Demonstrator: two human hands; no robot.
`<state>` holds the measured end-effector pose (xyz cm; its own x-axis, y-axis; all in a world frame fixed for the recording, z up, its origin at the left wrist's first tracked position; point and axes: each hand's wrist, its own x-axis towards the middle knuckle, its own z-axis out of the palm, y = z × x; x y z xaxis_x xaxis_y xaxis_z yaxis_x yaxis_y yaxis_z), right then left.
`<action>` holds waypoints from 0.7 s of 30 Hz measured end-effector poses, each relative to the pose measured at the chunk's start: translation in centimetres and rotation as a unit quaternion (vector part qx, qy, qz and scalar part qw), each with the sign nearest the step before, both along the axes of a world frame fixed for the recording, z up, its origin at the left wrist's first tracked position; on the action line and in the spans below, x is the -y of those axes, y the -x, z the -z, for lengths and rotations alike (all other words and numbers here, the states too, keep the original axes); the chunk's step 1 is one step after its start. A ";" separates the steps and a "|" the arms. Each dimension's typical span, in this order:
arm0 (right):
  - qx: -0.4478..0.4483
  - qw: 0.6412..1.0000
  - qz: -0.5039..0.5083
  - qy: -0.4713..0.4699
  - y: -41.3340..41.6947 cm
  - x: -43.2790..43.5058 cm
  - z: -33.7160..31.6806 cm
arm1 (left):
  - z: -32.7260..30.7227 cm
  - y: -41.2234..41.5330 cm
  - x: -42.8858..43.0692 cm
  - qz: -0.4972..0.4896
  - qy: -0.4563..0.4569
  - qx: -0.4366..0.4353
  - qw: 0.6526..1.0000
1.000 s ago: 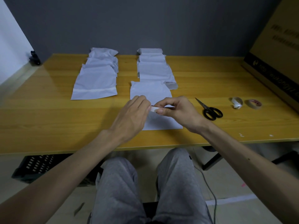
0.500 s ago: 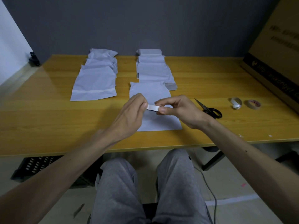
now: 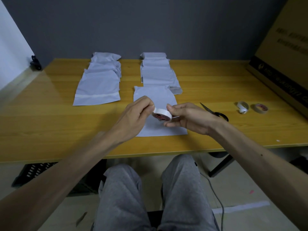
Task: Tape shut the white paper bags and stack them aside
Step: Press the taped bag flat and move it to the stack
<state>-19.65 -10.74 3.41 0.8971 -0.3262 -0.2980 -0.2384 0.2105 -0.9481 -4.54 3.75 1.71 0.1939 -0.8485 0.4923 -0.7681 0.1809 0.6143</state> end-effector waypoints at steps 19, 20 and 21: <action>0.064 0.894 0.192 0.400 -3.6 -2.0 0.7 | -1.5 -1.6 -0.4 -0.137 -0.185 -0.459 0.858; 0.065 0.888 0.189 0.414 -3.7 -2.2 0.7 | -1.5 -1.6 -0.4 -0.138 -0.190 -0.469 0.852; 0.065 0.884 0.187 0.424 -3.8 -2.3 0.8 | -1.5 -1.6 -0.3 -0.140 -0.196 -0.478 0.845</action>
<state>-15.85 -8.42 2.61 0.6882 -0.6634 0.2936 -0.1805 -0.5486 -0.8164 -2.94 4.07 3.20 0.5648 -0.7647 -0.3102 0.1332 -0.2865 0.9488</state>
